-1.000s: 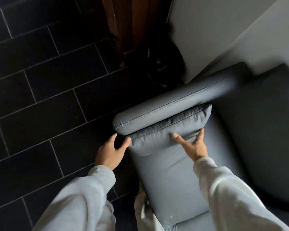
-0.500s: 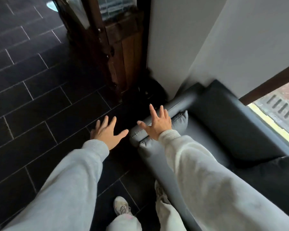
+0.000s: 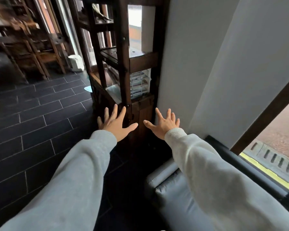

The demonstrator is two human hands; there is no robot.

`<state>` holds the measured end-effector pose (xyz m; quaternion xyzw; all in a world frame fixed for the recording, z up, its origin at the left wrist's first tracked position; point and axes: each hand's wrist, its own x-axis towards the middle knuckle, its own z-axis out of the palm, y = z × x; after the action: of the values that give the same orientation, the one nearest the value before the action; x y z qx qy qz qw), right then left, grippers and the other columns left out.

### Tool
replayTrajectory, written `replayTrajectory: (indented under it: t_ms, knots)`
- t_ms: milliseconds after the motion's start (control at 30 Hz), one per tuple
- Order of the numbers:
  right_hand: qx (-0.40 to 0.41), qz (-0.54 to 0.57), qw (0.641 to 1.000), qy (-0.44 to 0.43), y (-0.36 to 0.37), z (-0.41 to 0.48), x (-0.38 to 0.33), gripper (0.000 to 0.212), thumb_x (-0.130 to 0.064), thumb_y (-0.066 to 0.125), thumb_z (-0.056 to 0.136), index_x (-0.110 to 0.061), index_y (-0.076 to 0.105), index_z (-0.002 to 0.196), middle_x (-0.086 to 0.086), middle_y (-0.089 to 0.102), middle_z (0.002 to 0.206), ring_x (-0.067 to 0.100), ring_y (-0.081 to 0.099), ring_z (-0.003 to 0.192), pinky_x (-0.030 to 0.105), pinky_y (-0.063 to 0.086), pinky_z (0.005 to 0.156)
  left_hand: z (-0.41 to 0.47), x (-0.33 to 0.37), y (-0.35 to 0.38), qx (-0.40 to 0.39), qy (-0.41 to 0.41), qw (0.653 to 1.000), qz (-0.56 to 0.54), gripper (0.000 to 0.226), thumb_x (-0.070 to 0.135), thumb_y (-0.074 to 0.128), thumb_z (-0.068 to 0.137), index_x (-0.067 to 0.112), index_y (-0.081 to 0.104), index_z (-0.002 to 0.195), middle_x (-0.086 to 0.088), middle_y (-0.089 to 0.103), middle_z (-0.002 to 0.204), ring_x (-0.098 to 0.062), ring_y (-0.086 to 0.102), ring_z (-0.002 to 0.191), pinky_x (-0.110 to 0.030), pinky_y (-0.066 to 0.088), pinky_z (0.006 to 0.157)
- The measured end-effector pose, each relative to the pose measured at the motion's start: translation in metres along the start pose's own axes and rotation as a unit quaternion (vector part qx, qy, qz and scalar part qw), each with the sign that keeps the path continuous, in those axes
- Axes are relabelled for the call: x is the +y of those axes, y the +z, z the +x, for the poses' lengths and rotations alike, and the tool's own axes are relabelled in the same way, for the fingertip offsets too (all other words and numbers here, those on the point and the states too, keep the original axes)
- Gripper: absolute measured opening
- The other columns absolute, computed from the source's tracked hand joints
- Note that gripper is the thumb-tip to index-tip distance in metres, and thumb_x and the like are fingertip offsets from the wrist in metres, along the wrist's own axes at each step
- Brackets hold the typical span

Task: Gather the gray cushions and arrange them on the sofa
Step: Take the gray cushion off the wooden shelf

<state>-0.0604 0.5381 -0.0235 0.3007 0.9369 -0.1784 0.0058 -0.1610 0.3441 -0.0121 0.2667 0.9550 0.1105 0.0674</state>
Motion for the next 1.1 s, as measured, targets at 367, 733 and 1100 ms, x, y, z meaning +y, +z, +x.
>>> replayTrajectory:
  t_ms: [367, 733, 1100]
  knots:
    - [0.091, 0.021, 0.982, -0.167, -0.042, 0.129, -0.149, 0.096, -0.092, 0.028, 0.080, -0.048, 0.002, 0.161, 0.018, -0.011, 0.172, 0.039, -0.008, 0.158, 0.059, -0.004, 0.123, 0.083, -0.104, -0.091, 0.060, -0.080, 0.995, 0.018, 0.098, 0.093, 0.023, 0.079, 0.047, -0.011, 0.159, 0.003, -0.026, 0.169, -0.034, -0.026, 0.153, -0.066, -0.012, 0.118]
    - [0.100, 0.044, 0.943, -0.313, -0.042, 0.289, -0.310, 0.092, -0.080, 0.040, 0.090, -0.041, 0.001, 0.164, 0.017, -0.013, 0.172, 0.036, -0.010, 0.158, 0.056, -0.003, 0.124, 0.227, -0.206, -0.191, 0.112, -0.191, 0.974, 0.055, 0.095, 0.094, 0.014, 0.078, 0.050, -0.016, 0.156, 0.001, -0.030, 0.167, -0.034, -0.028, 0.152, -0.065, -0.012, 0.119]
    - [0.247, 0.196, 0.854, -0.415, -0.148, 0.371, -0.380, 0.079, -0.052, 0.068, 0.092, -0.026, 0.036, 0.159, 0.015, 0.029, 0.165, 0.033, 0.027, 0.152, 0.058, 0.033, 0.118, 0.374, -0.252, -0.280, 0.178, -0.157, 0.971, 0.012, 0.098, 0.091, 0.014, 0.075, 0.047, -0.018, 0.156, 0.001, -0.031, 0.167, -0.029, -0.028, 0.153, -0.063, -0.009, 0.122]
